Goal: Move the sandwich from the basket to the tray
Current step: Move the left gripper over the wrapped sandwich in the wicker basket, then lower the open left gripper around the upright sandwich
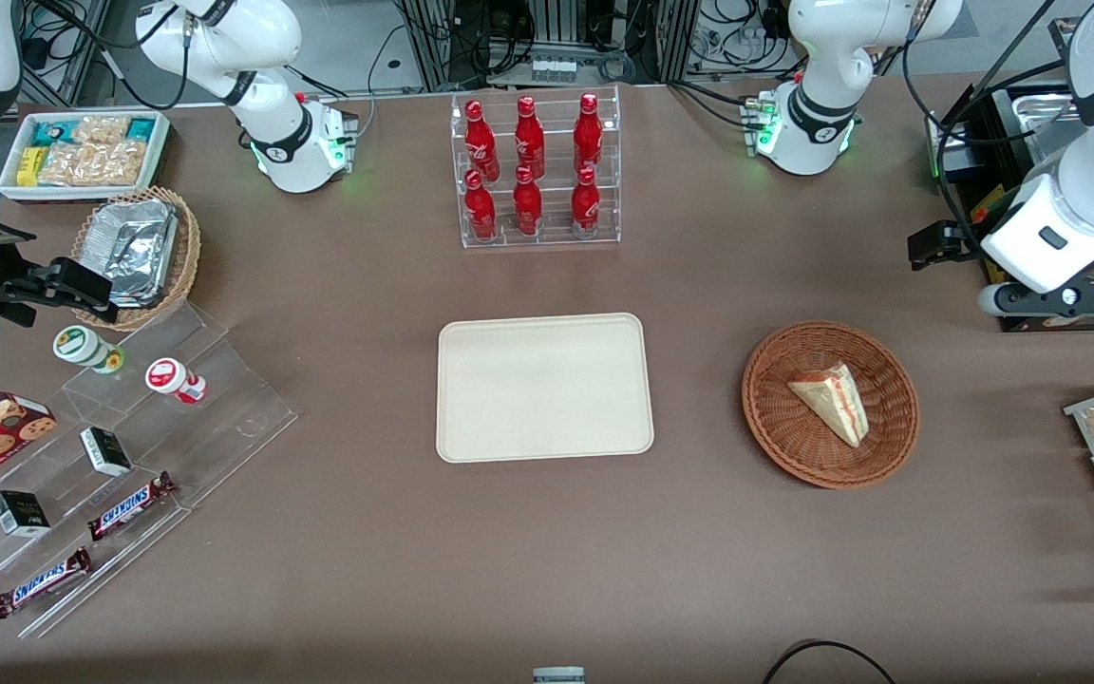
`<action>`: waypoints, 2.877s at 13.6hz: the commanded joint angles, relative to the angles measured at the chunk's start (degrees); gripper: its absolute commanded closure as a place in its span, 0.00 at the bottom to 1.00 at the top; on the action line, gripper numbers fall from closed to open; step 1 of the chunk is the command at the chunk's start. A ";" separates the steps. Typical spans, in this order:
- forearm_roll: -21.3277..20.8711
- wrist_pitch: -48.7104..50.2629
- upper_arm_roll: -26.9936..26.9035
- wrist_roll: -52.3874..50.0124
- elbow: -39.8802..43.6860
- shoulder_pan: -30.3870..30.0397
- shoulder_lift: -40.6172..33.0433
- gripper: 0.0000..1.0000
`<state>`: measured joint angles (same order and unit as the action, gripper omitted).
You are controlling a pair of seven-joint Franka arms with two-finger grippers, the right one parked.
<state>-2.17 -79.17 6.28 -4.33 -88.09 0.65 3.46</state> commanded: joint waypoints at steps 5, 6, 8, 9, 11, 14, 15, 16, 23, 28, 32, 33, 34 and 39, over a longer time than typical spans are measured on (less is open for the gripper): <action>0.85 -3.78 0.67 0.90 -1.12 -0.92 0.14 0.00; 0.85 -5.80 0.58 0.90 -2.34 -0.83 0.32 0.00; 0.85 -9.75 0.58 0.90 -5.67 -1.01 0.32 0.00; 0.85 -11.69 0.58 0.90 -7.95 -1.09 0.24 0.00; 0.85 -17.21 0.49 0.82 -12.61 -1.18 0.32 0.00; 0.85 -24.16 0.49 0.82 -18.42 -1.18 0.41 0.00; 0.85 -27.06 0.49 0.73 -20.70 -1.18 0.41 0.00; 0.85 -29.78 0.49 0.73 -22.90 -1.18 0.41 0.00; 0.85 -44.82 0.49 -3.65 -33.63 -1.18 1.99 0.00; 0.85 -54.15 0.49 -26.38 -37.77 -0.92 3.57 0.00; 0.41 -58.63 0.58 -47.41 -37.60 -0.39 7.08 0.00; 0.41 -59.25 0.58 -48.13 -37.60 -0.39 7.61 0.00; 0.41 -59.34 0.67 -48.23 -37.51 -0.39 8.23 0.00; 0.41 -60.22 0.67 -49.28 -37.24 -0.48 11.22 0.00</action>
<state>-1.70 -138.46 6.63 -52.15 -125.64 0.36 13.35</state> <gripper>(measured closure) 0.000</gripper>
